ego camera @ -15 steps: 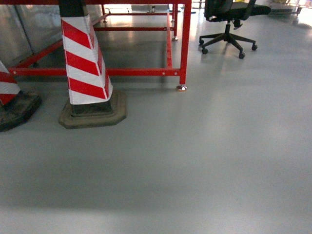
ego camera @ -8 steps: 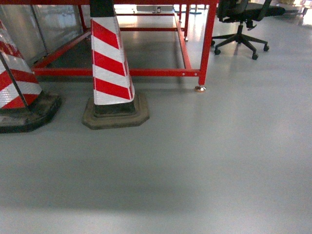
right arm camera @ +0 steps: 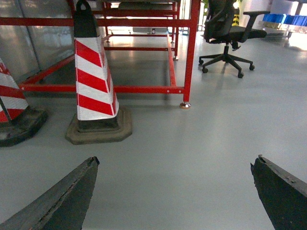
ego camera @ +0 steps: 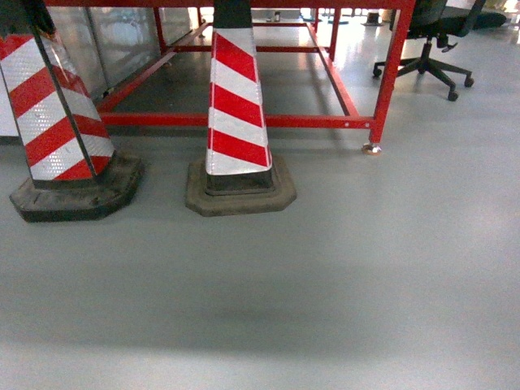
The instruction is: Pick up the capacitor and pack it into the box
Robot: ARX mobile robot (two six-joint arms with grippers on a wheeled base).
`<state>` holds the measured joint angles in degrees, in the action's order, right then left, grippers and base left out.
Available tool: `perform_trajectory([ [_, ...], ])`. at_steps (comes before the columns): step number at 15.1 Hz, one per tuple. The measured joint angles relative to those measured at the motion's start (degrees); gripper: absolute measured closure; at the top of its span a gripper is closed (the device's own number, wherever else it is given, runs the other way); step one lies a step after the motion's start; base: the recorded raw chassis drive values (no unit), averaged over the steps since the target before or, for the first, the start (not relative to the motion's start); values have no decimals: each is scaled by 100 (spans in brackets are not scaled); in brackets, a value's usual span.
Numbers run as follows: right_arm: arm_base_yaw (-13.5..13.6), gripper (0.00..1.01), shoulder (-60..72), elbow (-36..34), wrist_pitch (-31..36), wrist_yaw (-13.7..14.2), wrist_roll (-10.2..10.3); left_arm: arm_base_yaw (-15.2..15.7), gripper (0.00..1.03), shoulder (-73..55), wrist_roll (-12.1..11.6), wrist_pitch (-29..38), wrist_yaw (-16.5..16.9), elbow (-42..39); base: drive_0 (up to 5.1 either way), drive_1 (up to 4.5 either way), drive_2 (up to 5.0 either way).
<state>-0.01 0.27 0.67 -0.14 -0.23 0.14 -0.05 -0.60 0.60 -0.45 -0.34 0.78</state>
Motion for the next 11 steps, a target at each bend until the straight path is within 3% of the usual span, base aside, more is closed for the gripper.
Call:
perform_trajectory([
  [5, 0, 3, 0, 0, -22, 7, 0, 0, 59, 0, 0, 9, 31, 0, -502, 239, 239],
  [11, 0, 3, 0, 0, -11, 15, 0, 0, 59, 0, 0, 13, 31, 0, -1, 401, -405],
])
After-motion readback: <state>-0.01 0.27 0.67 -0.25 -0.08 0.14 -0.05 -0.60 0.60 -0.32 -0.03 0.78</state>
